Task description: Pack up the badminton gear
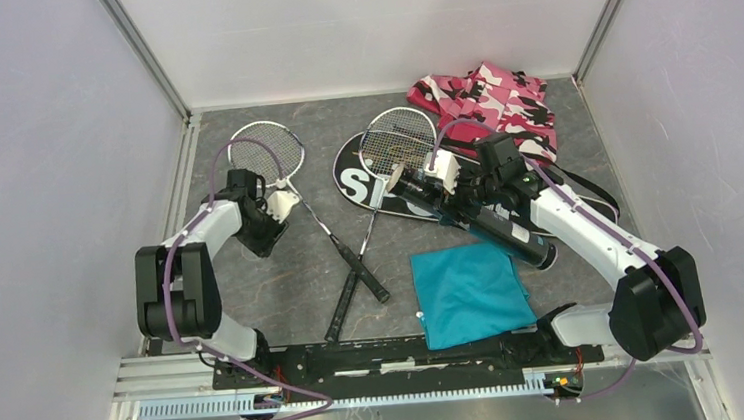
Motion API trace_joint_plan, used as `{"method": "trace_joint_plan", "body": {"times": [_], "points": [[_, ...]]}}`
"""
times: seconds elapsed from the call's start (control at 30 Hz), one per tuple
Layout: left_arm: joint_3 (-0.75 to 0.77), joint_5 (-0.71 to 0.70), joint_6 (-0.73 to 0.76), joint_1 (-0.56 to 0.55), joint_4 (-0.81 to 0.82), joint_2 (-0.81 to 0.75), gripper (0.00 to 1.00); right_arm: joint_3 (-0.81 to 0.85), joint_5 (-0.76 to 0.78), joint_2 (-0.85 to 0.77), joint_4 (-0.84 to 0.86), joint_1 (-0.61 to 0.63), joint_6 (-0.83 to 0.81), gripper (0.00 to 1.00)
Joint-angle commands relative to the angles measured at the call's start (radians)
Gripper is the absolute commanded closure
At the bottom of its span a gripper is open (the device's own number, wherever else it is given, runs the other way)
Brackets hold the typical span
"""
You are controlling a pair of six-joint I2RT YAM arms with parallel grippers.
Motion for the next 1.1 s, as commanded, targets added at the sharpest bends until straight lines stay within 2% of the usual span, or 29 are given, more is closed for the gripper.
{"method": "trace_joint_plan", "body": {"times": [0.0, 0.23, 0.47, 0.67, 0.93, 1.07], "points": [[-0.001, 0.028, 0.047, 0.017, 0.036, 0.033, 0.53, -0.004, -0.009, 0.006, 0.037, -0.005, 0.005, 0.72], [-0.024, 0.053, 0.056, 0.017, 0.043, 0.044, 0.64, -0.004, -0.007, 0.017, 0.039, -0.005, 0.004, 0.72], [-0.05, 0.073, 0.039, 0.017, 0.058, 0.045, 0.81, 0.003, -0.002, 0.024, 0.035, -0.005, 0.003, 0.72], [-0.066, 0.12, -0.021, 0.017, 0.09, -0.044, 0.98, 0.027, 0.01, 0.023, 0.029, -0.004, 0.0, 0.72], [-0.052, 0.188, -0.143, 0.017, 0.071, -0.197, 0.98, 0.098, 0.031, 0.037, -0.013, -0.004, -0.011, 0.72], [-0.005, 0.309, -0.215, 0.017, 0.031, -0.282, 0.98, 0.143, 0.038, 0.05, -0.031, -0.003, -0.013, 0.72]]}}
